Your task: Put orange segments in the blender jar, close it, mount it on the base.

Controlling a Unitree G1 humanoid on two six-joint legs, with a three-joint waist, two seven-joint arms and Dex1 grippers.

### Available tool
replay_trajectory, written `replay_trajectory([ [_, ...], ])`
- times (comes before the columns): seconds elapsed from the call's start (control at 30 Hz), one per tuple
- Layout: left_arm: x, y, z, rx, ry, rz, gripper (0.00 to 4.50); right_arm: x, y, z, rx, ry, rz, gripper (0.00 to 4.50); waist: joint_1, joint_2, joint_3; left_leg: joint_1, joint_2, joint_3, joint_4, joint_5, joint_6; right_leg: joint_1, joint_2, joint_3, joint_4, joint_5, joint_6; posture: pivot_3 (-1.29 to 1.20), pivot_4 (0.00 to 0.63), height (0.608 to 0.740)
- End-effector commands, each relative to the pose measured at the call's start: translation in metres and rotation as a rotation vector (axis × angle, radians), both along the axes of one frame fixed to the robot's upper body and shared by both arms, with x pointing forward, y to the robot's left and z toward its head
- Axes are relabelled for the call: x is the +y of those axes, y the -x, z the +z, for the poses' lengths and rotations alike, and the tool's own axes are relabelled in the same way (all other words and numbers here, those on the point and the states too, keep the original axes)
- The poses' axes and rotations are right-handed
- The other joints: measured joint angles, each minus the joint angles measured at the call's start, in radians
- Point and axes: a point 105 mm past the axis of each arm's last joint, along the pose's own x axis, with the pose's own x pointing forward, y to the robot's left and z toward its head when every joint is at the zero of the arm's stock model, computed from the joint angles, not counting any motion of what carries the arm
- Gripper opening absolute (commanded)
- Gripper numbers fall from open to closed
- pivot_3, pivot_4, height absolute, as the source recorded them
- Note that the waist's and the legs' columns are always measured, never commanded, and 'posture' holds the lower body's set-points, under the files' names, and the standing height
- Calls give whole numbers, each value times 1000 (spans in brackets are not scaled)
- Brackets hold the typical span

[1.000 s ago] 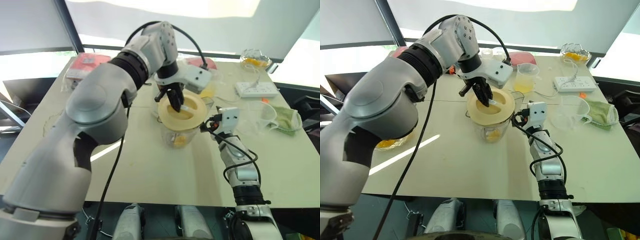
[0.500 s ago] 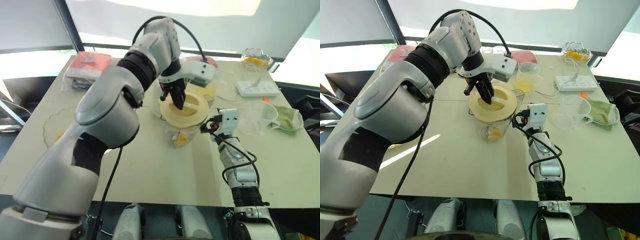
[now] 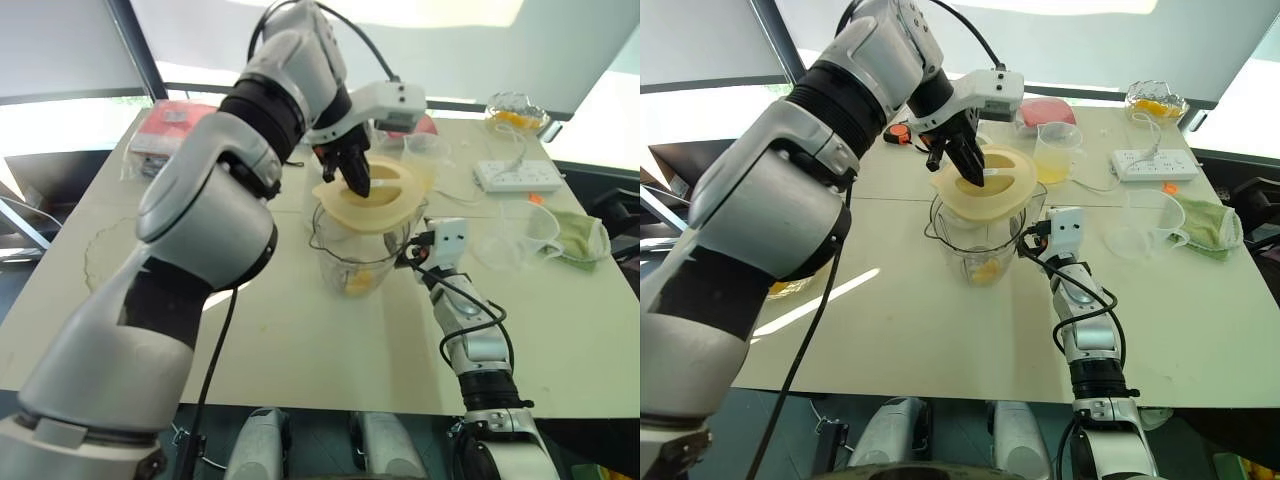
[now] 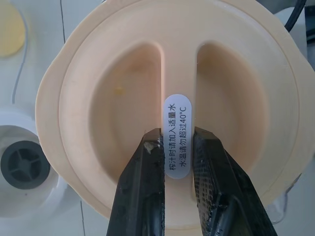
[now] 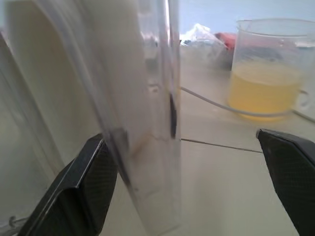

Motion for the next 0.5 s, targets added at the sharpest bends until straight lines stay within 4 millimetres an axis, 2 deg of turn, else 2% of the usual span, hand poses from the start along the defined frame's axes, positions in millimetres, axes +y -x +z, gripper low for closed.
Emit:
replay_trajectory([
  [0.03,-9,7,16,-14,29,4,240,6,-3,16,-67,-10,18,4500,0,0,0,0,0,0,0,0,0,0,0,0,0,0,0,0,150,740],
  [0.27,-14,17,16,95,78,136,240,7,-4,17,-67,-12,17,4500,-9,1,0,0,0,0,0,0,0,0,0,0,1,0,0,0,150,740],
  [0.5,6,22,-4,86,-48,158,240,7,-7,16,-68,-5,19,4500,-28,3,2,1,0,0,0,0,0,0,0,1,3,0,0,0,150,740],
])
